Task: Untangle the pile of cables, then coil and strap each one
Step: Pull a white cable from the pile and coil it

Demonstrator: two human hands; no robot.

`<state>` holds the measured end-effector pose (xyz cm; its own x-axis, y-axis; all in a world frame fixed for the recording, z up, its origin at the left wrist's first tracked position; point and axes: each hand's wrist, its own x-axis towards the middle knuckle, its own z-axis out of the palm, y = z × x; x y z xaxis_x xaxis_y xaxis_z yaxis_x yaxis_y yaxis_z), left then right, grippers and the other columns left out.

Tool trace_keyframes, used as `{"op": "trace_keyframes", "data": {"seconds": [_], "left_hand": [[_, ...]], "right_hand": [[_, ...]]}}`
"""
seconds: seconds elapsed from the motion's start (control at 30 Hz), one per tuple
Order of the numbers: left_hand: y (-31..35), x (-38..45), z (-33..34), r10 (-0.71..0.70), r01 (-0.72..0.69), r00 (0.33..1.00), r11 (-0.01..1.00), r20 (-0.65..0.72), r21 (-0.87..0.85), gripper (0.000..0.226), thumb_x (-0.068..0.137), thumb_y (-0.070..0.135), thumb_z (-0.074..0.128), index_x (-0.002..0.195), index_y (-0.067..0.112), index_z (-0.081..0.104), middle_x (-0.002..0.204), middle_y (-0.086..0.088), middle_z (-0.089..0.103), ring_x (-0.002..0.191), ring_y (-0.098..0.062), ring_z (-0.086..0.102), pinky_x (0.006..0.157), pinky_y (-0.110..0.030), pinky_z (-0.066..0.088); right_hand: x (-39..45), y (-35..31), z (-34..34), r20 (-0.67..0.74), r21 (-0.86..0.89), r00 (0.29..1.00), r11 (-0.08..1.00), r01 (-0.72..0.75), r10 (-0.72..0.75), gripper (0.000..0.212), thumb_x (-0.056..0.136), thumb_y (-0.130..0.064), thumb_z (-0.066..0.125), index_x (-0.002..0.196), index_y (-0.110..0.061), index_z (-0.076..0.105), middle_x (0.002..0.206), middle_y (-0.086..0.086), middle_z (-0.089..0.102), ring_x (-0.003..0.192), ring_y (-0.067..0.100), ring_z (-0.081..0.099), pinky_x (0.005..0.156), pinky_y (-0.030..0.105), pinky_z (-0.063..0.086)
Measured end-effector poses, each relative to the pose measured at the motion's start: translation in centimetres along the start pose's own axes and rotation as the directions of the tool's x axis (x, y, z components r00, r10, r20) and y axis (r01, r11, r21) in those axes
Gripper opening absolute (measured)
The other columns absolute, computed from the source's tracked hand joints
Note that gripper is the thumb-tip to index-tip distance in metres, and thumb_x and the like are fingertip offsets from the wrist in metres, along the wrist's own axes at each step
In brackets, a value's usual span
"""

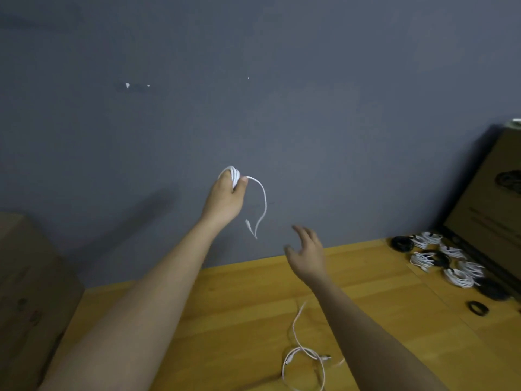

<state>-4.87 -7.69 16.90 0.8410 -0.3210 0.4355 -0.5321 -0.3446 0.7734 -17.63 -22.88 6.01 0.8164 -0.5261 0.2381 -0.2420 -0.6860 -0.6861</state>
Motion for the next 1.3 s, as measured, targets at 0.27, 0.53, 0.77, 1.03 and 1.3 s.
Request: {"op": "trace_keyframes", "data": {"seconds": [0.27, 0.53, 0.77, 1.03, 1.3], "left_hand": [[2.7, -0.8, 0.8, 0.081, -0.076, 0.995, 0.994, 0.056, -0.076, 0.033, 0.097, 0.026, 0.05, 0.086, -0.005, 0.048, 0.077, -0.008, 0.046, 0.071, -0.02, 0.043, 0.06, -0.028, 0.027], [2.2, -0.8, -0.9, 0.035, -0.035, 0.999, 0.999, 0.029, 0.008, 0.031, 0.099, 0.029, 0.044, 0.076, 0.01, 0.049, 0.061, 0.006, 0.056, 0.061, -0.016, 0.053, 0.066, -0.031, 0.038], [0.6, -1.3, -0.8, -0.008, 0.01, 0.993, 1.0, 0.116, -0.015, 0.027, 0.099, 0.031, 0.044, 0.085, 0.009, 0.047, 0.07, -0.001, 0.054, 0.067, -0.021, 0.051, 0.063, -0.032, 0.035], [-1.1, -3.3, -0.8, 0.016, -0.02, 0.931, 1.0, 0.364, 0.008, 0.029, 0.095, 0.032, 0.054, 0.077, 0.01, 0.053, 0.066, -0.003, 0.058, 0.059, -0.018, 0.052, 0.066, -0.039, 0.046], [0.6, -7.3, -1.6, 0.009, 0.142, 0.814, 0.967, 0.582, -0.212, 0.028, 0.102, 0.02, 0.043, 0.076, 0.011, 0.05, 0.051, 0.003, 0.052, 0.047, -0.009, 0.047, 0.055, -0.025, 0.041]], "right_hand": [[3.1, -5.8, -1.2, 0.018, 0.432, 0.992, 0.896, 0.104, -0.124, 0.016, 0.101, -0.014, 0.043, 0.107, -0.013, 0.058, 0.088, 0.006, 0.065, 0.088, 0.021, 0.061, 0.07, 0.018, 0.043], [1.8, -4.6, -3.4, 0.075, 0.603, 0.996, 0.797, -0.009, -0.045, 0.031, 0.094, -0.036, 0.057, 0.09, -0.008, 0.07, 0.051, -0.006, 0.042, 0.047, 0.008, 0.039, 0.045, 0.018, 0.036], [1.3, -6.5, -5.3, -0.226, 0.494, 0.964, 0.836, 0.237, -0.14, 0.023, 0.101, -0.022, 0.044, 0.092, -0.011, 0.062, 0.058, -0.004, 0.036, 0.05, 0.007, 0.032, 0.051, 0.026, 0.029], [0.2, -11.3, -8.7, -0.19, 0.149, 0.837, 0.828, 0.541, -0.513, 0.033, 0.099, -0.04, 0.033, 0.1, -0.023, 0.061, 0.074, -0.028, 0.053, 0.071, -0.002, 0.049, 0.063, 0.02, 0.035], [4.4, -13.4, -9.6, -0.29, 0.168, 0.839, 0.839, 0.517, -0.459, 0.021, 0.098, -0.025, 0.049, 0.087, -0.015, 0.065, 0.067, -0.008, 0.053, 0.064, 0.01, 0.045, 0.064, 0.031, 0.037]]}}
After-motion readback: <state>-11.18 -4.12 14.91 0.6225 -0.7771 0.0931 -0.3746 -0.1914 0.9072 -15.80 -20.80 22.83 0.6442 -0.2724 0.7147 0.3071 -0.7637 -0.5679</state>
